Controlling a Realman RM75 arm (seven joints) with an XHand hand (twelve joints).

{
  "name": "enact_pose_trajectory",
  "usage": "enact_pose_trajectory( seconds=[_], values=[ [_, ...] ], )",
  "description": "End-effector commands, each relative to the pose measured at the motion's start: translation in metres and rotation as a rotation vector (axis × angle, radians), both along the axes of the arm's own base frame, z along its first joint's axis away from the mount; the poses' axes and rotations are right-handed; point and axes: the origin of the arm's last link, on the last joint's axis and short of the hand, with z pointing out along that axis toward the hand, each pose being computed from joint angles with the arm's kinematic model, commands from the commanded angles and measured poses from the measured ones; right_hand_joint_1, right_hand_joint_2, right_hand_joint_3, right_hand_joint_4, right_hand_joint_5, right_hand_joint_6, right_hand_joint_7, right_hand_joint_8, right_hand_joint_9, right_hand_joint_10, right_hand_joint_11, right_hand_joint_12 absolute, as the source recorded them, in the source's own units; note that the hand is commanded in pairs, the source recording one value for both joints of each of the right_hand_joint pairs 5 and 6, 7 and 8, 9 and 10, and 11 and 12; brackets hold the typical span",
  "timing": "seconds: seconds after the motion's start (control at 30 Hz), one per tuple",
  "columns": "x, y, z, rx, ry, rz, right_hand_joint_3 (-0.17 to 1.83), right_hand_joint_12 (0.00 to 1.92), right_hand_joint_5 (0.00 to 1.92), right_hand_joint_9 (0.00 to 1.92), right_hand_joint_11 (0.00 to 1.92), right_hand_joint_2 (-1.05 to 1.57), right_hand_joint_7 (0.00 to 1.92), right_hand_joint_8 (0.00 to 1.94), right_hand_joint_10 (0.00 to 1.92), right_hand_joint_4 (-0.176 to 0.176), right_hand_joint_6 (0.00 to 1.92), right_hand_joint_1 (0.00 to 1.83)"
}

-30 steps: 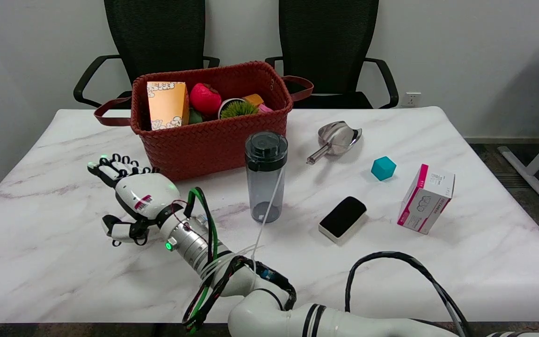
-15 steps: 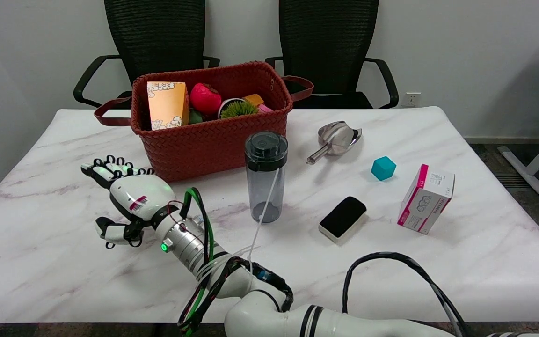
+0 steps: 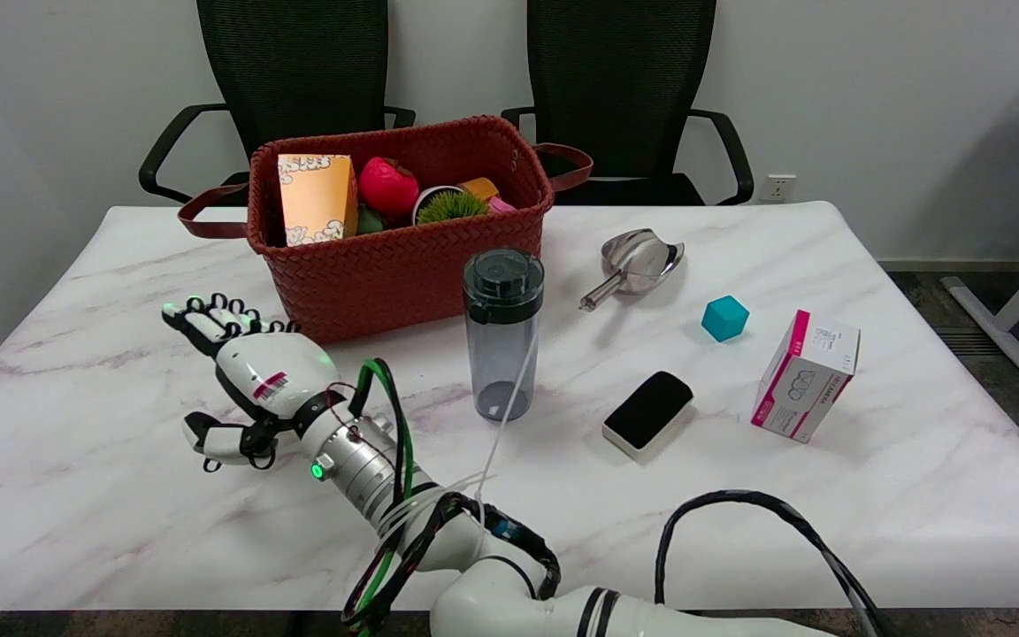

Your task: Pick up the black bottle.

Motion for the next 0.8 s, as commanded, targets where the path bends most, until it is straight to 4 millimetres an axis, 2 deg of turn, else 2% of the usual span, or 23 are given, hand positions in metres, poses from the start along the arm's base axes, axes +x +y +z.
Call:
enact_pose_trajectory(
  seconds=[0.03, 0.3, 0.33, 0.37, 0.4, 0.53, 0.63, 0.8],
  values=[
    [-0.001, 0.013, 0.033, -0.120, -0.102, 0.008, 0.50, 0.37, 0.12, 0.19, 0.37, 0.94, 0.10, 0.10, 0.19, 0.000, 0.12, 1.05],
    [0.008, 0.018, 0.056, -0.201, -0.166, 0.056, 0.49, 0.38, 0.04, 0.20, 0.38, 0.88, 0.12, 0.12, 0.20, 0.000, 0.04, 1.06],
    [0.019, 0.022, 0.051, -0.193, -0.199, 0.082, 0.49, 0.38, 0.04, 0.21, 0.38, 0.87, 0.12, 0.12, 0.21, 0.000, 0.04, 1.06],
    [0.072, 0.049, 0.014, -0.089, -0.343, 0.185, 0.49, 0.38, 0.04, 0.21, 0.38, 0.86, 0.12, 0.12, 0.21, 0.000, 0.04, 1.06],
    [0.013, 0.020, 0.062, -0.225, -0.190, 0.073, 0.48, 0.38, 0.04, 0.21, 0.38, 0.86, 0.12, 0.12, 0.21, 0.000, 0.04, 1.06],
    [0.017, 0.022, 0.067, -0.245, -0.211, 0.086, 0.45, 0.38, 0.04, 0.22, 0.38, 0.79, 0.12, 0.12, 0.22, 0.000, 0.04, 1.05],
    [0.020, 0.023, 0.070, -0.262, -0.241, 0.093, 0.34, 0.38, 0.04, 0.22, 0.38, 0.76, 0.12, 0.12, 0.22, 0.000, 0.04, 1.02],
    [0.029, 0.025, 0.078, -0.279, -0.294, 0.116, 0.32, 0.37, 0.03, 0.22, 0.37, 0.75, 0.11, 0.11, 0.22, 0.000, 0.03, 1.01]
  ],
)
